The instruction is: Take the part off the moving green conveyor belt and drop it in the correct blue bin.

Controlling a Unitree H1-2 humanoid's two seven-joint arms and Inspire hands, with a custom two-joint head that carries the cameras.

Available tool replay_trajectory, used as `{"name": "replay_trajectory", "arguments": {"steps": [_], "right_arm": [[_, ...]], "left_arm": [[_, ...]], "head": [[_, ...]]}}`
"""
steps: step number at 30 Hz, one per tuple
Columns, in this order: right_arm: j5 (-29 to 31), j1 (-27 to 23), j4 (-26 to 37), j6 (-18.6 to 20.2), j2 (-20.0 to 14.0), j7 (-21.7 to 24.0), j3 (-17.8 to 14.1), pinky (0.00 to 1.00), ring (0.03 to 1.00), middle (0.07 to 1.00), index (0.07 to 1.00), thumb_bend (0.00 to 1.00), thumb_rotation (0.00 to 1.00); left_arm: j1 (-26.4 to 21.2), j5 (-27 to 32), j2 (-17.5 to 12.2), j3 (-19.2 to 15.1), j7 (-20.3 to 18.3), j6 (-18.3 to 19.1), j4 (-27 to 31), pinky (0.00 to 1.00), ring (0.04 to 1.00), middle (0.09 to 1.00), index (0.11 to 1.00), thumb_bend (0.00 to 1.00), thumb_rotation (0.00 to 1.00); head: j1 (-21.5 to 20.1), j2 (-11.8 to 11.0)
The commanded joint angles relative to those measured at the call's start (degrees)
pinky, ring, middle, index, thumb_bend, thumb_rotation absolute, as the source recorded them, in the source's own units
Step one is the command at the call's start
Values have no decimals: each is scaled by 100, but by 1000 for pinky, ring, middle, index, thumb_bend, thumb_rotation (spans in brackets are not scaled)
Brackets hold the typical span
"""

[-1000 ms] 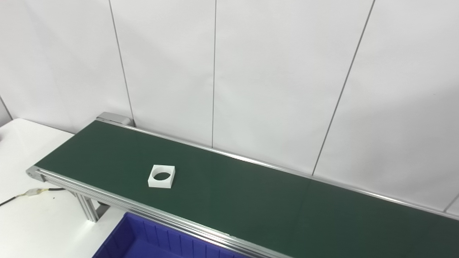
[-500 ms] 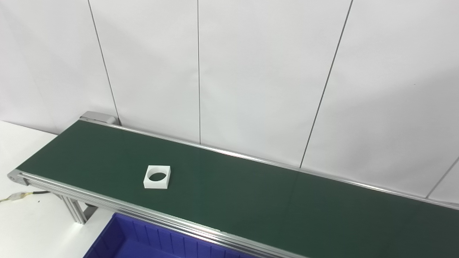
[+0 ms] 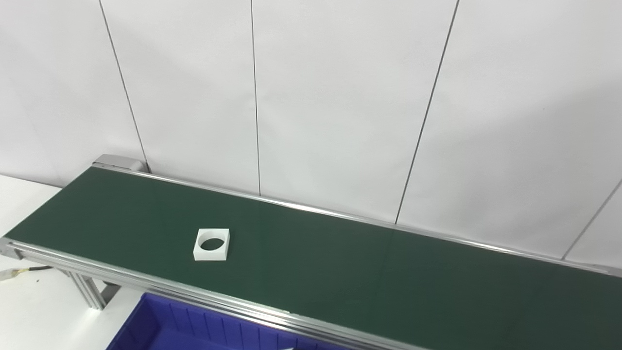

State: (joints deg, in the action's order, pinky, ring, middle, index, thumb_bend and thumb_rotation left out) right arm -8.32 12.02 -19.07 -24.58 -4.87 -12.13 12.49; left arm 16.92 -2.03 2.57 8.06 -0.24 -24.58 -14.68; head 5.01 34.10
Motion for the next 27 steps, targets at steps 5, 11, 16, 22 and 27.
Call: {"name": "replay_trajectory", "arguments": {"steps": [5,11,16,22,27], "right_arm": [[-49,-54,179,-234,61,-22,-9,671,750,811,839,663,46],[-158,-67,164,-233,63,-43,-2,673,749,815,839,660,24],[-138,-90,148,-232,60,-21,-6,673,753,818,840,652,29],[-64,-125,110,-233,42,-24,2,679,756,817,843,651,27],[-86,-154,87,-234,49,-26,3,681,753,814,845,648,35]], "left_arm": [[-70,231,-89,-46,-195,-152,527,780,757,761,752,571,0],[-13,1059,-226,1,-624,-176,1634,752,718,718,716,565,0],[-124,1072,-277,-143,-552,58,2420,724,688,704,708,586,0],[-616,1172,-544,-619,-516,45,2605,728,681,711,715,593,0],[-1199,1203,-943,-1079,-554,-120,2000,778,751,771,771,669,71]], "head": [[-92,-22],[-10,-14],[98,-10],[96,-13],[102,-20]]}}
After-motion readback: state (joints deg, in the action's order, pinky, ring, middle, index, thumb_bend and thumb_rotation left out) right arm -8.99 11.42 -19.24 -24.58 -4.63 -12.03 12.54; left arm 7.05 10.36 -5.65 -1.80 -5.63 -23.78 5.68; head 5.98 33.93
